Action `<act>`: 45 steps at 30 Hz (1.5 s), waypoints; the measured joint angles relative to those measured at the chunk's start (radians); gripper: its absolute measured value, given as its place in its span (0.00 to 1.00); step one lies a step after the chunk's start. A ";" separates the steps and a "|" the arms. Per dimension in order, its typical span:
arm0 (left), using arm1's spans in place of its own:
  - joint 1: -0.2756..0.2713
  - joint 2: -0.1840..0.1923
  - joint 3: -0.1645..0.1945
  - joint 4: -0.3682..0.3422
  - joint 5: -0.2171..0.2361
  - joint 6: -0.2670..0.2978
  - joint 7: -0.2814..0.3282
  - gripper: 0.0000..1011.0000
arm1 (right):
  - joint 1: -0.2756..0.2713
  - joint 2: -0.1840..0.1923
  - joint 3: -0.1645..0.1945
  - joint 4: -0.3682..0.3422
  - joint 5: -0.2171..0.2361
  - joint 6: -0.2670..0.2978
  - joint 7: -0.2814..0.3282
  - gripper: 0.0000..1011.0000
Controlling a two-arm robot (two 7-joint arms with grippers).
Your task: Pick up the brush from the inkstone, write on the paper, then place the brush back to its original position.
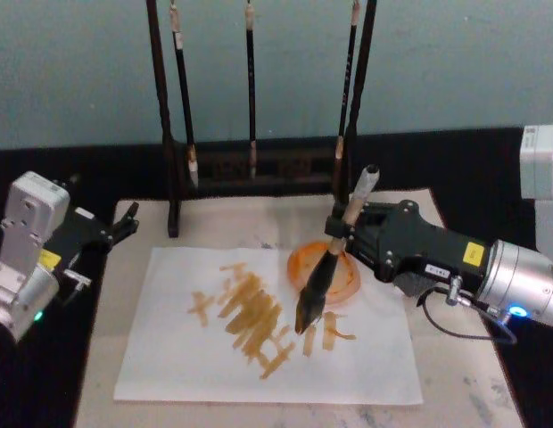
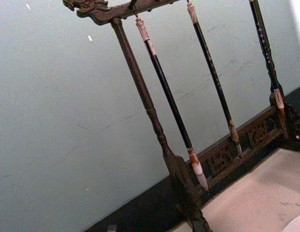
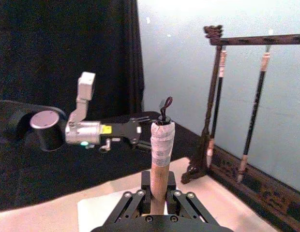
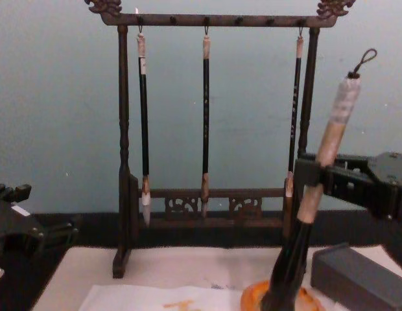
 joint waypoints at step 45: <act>0.000 0.000 0.000 0.000 0.000 0.000 0.000 1.00 | -0.030 -0.008 -0.027 0.007 -0.039 -0.026 0.006 0.18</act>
